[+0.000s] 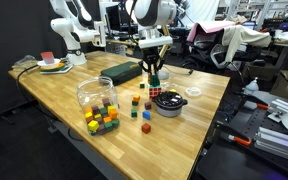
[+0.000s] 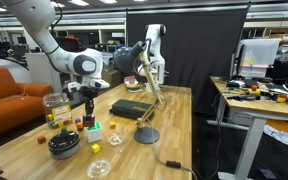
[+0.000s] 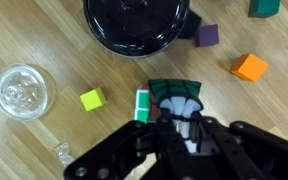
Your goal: Place the Rubik's cube on the left on top of the Rubik's cube on the right
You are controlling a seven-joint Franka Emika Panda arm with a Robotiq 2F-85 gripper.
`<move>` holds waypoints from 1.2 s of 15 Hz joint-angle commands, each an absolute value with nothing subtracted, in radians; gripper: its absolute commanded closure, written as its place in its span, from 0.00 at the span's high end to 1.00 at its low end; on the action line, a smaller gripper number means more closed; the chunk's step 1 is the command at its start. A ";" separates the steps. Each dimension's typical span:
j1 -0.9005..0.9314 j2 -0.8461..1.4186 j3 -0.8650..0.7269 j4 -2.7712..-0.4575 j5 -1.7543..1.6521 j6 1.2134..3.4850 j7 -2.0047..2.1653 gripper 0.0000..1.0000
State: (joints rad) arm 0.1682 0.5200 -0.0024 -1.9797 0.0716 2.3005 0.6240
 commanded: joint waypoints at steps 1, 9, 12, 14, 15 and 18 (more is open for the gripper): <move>0.169 0.532 -0.007 -1.947 0.073 2.270 0.601 0.05; 0.177 0.550 -0.036 -1.925 0.039 2.277 0.621 0.05; 0.175 0.556 -0.038 -1.915 0.036 2.272 0.617 0.16; 0.175 0.561 -0.033 -1.914 0.043 2.270 0.614 0.15; 0.178 0.566 -0.034 -1.913 0.042 2.269 0.616 0.16; 0.185 0.582 -0.038 -1.909 0.042 2.265 0.626 0.46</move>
State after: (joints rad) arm 0.1793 0.5664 -0.0304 -1.9343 0.0469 2.3004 0.6242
